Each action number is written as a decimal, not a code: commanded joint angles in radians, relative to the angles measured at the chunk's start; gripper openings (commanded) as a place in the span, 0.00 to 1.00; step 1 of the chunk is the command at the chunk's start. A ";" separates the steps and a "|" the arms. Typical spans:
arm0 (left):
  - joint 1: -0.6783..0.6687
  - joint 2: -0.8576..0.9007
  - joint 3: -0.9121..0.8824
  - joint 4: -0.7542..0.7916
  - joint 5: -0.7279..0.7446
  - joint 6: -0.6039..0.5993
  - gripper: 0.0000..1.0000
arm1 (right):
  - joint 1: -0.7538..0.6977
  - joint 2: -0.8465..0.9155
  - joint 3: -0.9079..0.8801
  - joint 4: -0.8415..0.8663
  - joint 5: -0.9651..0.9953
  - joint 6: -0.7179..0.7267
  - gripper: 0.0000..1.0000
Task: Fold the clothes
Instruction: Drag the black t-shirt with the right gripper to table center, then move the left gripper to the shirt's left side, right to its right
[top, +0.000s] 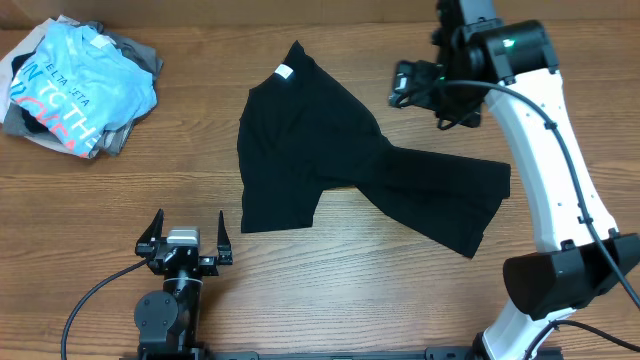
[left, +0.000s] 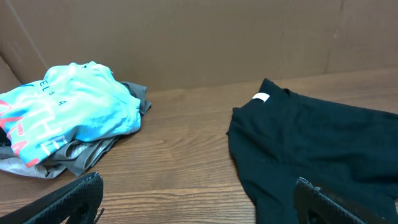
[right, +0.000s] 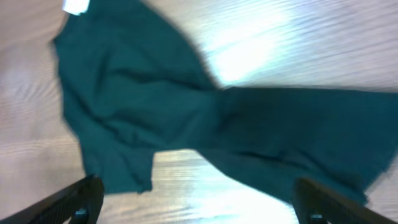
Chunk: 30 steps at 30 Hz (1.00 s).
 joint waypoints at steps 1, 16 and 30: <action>0.006 -0.007 -0.003 0.001 -0.010 0.023 1.00 | -0.061 -0.032 0.008 -0.043 0.074 0.145 1.00; 0.004 -0.007 -0.002 0.040 0.269 -0.074 1.00 | -0.100 -0.470 0.007 -0.213 0.203 0.190 1.00; 0.004 0.132 0.440 -0.139 0.437 -0.186 1.00 | -0.100 -0.624 0.000 -0.212 0.236 0.187 1.00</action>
